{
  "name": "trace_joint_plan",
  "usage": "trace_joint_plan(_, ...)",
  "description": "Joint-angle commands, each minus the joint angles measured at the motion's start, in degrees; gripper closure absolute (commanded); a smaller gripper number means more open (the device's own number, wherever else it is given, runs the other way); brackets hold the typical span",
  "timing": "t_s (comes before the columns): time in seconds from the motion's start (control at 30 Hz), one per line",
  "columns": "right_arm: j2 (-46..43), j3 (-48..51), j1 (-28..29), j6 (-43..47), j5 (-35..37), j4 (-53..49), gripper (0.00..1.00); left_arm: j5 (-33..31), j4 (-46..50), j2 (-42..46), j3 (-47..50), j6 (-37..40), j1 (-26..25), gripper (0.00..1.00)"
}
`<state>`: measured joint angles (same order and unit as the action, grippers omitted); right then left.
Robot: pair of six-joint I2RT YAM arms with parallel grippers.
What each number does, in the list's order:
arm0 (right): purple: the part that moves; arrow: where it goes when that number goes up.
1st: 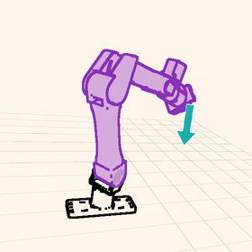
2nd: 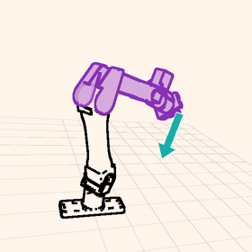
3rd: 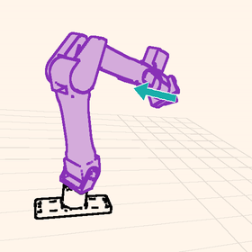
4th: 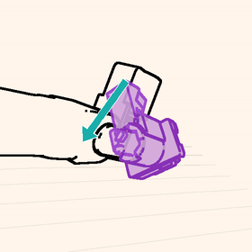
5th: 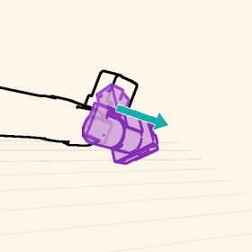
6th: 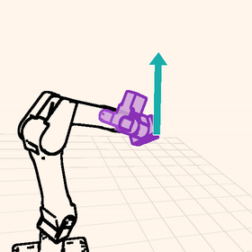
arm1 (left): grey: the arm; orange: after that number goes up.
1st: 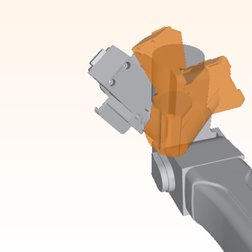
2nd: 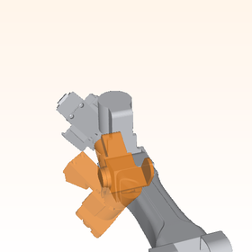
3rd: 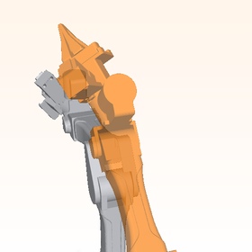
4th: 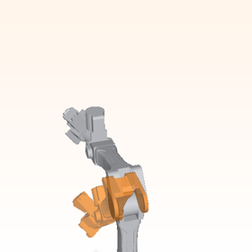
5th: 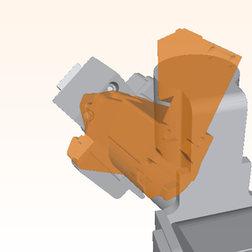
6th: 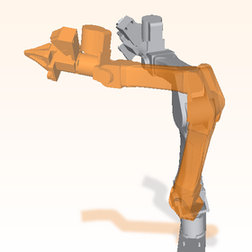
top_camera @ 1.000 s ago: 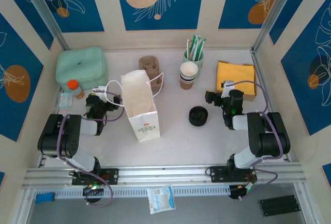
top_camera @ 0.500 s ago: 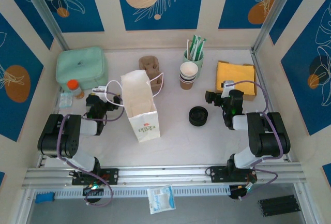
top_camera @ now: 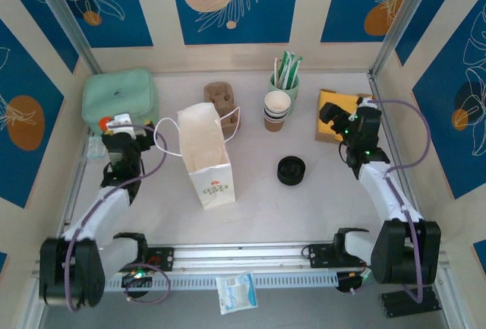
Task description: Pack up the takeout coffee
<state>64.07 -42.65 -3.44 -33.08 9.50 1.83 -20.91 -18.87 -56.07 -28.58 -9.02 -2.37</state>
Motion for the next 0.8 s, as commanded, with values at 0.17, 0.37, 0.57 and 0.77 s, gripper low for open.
trace_joint_plan(0.17,-12.29,-5.06,10.19,-1.80,-16.91,-21.95,0.01,-8.82,44.02,15.98,-16.48,-16.00,0.44,0.00)
trace_joint_plan(0.37,-18.27,-5.02,29.00,0.36,-12.53,-34.94,0.01,4.79,56.11,17.76,-29.55,-15.76,0.39,0.01)
trace_joint_plan(0.57,-21.16,-1.43,45.04,-4.52,-9.39,-41.01,0.00,24.31,66.41,10.30,-43.87,-13.89,0.25,0.00)
trace_joint_plan(0.77,-17.92,3.21,58.22,-8.94,-2.48,-38.40,0.00,35.11,69.06,5.53,-46.48,-14.97,-0.93,0.00)
